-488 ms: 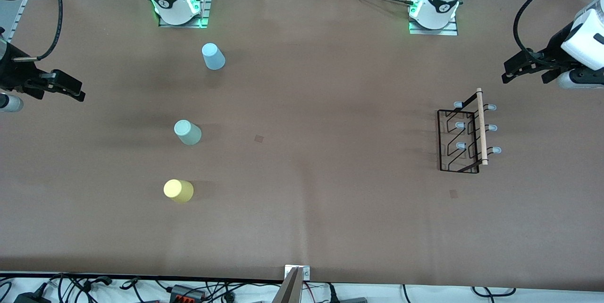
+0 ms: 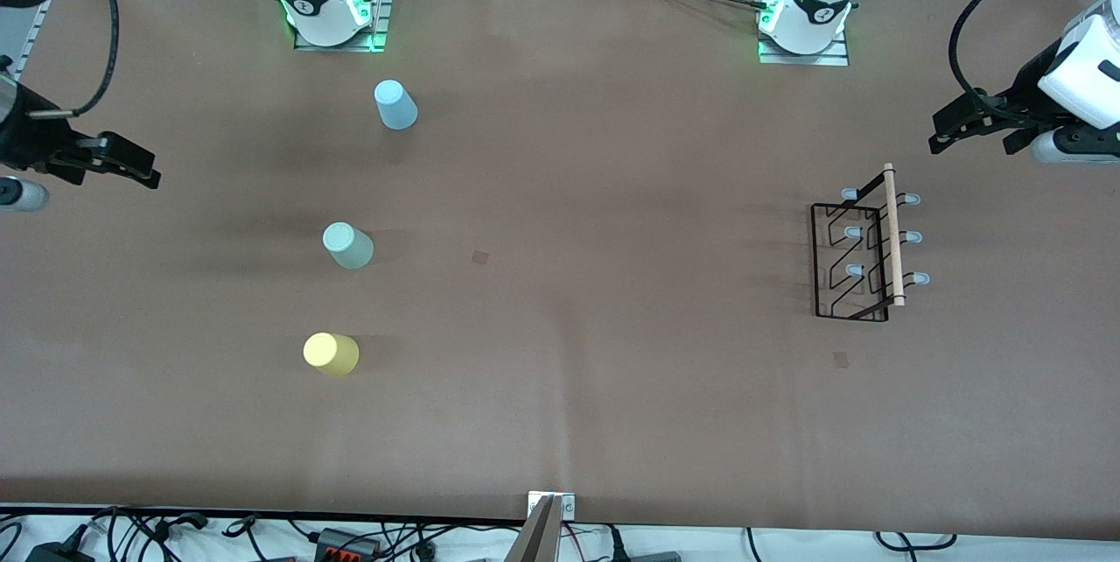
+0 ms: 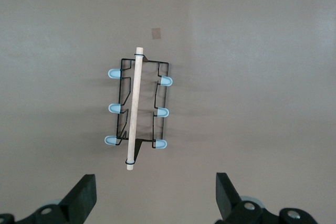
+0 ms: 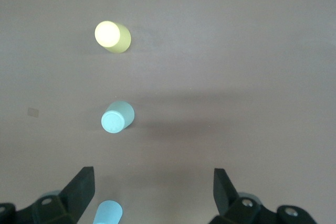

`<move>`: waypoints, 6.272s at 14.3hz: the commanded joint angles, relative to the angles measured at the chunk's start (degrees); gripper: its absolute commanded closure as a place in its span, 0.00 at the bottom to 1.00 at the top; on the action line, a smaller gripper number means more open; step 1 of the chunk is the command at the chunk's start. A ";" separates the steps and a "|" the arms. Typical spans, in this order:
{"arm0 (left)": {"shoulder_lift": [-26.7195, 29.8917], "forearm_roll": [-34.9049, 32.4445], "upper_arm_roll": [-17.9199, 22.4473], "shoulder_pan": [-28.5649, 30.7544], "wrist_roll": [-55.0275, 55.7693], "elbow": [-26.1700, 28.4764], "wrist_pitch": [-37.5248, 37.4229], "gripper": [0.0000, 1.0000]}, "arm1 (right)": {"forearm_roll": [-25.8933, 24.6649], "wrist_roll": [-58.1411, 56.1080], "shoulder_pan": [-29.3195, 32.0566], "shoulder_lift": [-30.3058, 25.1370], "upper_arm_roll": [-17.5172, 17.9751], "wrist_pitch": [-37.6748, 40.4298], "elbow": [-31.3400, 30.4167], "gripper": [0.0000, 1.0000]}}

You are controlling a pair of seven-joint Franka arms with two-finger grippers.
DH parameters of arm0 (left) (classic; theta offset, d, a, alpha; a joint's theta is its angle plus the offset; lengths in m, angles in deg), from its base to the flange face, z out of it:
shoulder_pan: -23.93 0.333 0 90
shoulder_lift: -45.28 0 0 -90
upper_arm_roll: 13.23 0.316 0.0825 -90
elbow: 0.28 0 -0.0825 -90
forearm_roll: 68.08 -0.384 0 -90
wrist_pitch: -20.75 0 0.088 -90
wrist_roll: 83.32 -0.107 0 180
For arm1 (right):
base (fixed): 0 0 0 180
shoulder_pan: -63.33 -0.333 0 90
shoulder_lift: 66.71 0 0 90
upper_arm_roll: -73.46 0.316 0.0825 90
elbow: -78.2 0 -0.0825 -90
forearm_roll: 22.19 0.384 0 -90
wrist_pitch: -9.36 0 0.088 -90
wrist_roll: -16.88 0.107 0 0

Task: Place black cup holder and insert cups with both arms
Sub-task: 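Reach the right gripper to the teal cup while the left gripper reaches the rack, then grasp the teal cup with the right gripper while the left gripper grasps the rack handle, then carry the rack with the left gripper to the table middle and release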

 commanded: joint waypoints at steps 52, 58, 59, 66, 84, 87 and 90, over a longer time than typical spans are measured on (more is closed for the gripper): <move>-16.25 -6.13 -1.41 3.49 -12.16 11.97 17.07 0.99 | 1.82 11.70 -10.80 13.52 1.67 -57.80 -38.93 0.00; -15.81 -5.43 -14.12 3.04 -1.91 2.81 4.91 0.99 | 1.82 11.52 -10.63 13.43 1.67 -57.80 -38.84 0.09; -15.98 -5.43 -17.55 3.04 2.04 2.55 4.99 0.99 | 1.82 11.43 -10.63 13.43 1.67 -57.71 -38.84 0.24; -19.67 -6.13 -29.88 -5.56 25.35 2.46 9.56 0.99 | 1.03 9.94 -10.28 11.50 1.50 -46.85 -32.01 0.73; -30.05 -6.13 -29.53 -13.13 37.59 2.28 26.00 0.92 | 1.03 2.11 -5.79 6.84 0.88 -8.59 -9.39 0.73; -29.96 -6.22 -29.18 -12.52 37.68 2.37 25.83 0.00 | 0.85 2.11 -6.15 6.75 1.23 -7.61 -9.40 0.72; -27.07 -6.92 -28.92 -11.12 37.15 2.37 23.38 0.00 | 0.94 1.33 -6.15 5.53 1.41 -5.34 -9.57 0.71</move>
